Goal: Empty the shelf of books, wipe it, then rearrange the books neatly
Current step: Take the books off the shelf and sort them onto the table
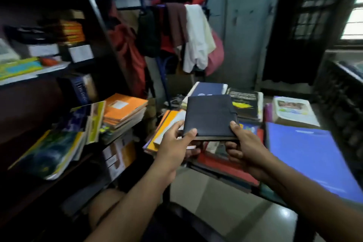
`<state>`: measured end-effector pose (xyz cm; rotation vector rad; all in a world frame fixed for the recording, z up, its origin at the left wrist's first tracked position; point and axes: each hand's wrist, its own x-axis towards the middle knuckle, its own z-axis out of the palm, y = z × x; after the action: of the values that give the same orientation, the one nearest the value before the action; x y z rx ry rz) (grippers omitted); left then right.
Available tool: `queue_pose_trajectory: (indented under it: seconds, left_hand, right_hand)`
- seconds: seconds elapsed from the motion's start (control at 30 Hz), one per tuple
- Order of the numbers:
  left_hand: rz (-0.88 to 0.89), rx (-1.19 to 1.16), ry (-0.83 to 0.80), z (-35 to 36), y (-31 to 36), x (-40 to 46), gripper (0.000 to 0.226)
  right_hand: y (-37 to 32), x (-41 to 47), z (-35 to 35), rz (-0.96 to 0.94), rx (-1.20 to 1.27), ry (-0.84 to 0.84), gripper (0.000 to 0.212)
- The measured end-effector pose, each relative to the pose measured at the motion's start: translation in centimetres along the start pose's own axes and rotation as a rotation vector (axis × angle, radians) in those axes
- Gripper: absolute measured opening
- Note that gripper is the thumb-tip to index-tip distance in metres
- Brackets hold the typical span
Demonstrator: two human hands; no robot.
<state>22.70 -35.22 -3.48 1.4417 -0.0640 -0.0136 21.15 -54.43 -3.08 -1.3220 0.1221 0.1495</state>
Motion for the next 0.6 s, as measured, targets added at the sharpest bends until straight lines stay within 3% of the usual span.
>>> queue_pose_trajectory:
  seconds: [0.27, 0.43, 0.53, 0.6]
  left_hand:
    - [0.053, 0.137, -0.165, 9.1, 0.2, 9.7, 0.032]
    - [0.120, 0.420, -0.161, 11.9, 0.1, 18.2, 0.047]
    - [0.099, 0.643, -0.237, 13.0, -1.4, 21.2, 0.033]
    - [0.057, 0.707, -0.246, 13.1, -2.8, 21.4, 0.044]
  right_hand:
    - [-5.6, 6.0, -9.9, -0.050, -0.251, 0.191, 0.035]
    - [-7.5, 12.0, -13.2, -0.160, -0.399, 0.350, 0.040]
    - [-6.1, 14.8, -15.4, -0.084, -0.832, 0.413, 0.053]
    - [-4.9, 15.7, -16.2, -0.004, -1.125, 0.452, 0.060]
